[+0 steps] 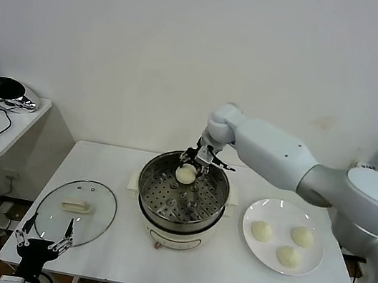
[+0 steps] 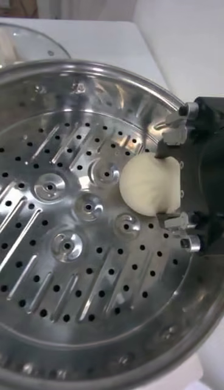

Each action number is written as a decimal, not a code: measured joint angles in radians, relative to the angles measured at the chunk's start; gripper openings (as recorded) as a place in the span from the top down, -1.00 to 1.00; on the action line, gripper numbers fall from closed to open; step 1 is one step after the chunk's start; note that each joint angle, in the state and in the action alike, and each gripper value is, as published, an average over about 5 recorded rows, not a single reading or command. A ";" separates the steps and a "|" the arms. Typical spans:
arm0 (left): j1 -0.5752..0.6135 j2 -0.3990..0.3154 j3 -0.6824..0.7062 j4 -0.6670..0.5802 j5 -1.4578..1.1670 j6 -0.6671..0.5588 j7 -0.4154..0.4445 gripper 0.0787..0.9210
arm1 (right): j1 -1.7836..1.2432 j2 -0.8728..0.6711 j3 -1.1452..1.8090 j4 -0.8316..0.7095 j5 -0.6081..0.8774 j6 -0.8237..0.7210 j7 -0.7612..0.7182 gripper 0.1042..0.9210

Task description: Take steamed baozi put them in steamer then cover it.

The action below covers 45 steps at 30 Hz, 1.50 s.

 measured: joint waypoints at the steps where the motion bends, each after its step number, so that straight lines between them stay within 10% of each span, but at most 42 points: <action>1: 0.000 0.000 0.000 0.000 0.000 0.000 0.000 -0.77 | -0.002 0.004 0.002 -0.006 -0.008 0.008 0.005 -0.33; 10: -0.004 -0.007 -0.001 0.000 0.000 -0.001 -0.001 -0.77 | 0.014 0.003 -0.010 -0.001 0.012 0.021 0.018 -0.74; 27: -0.010 0.013 -0.007 -0.027 -0.012 0.021 -0.007 -0.77 | 0.282 -0.412 -0.145 0.478 0.398 -0.614 -0.072 -0.76; 45: 0.010 0.022 -0.019 -0.053 -0.006 0.048 -0.012 -0.77 | -0.036 -0.781 0.035 0.623 0.316 -0.818 -0.086 -0.76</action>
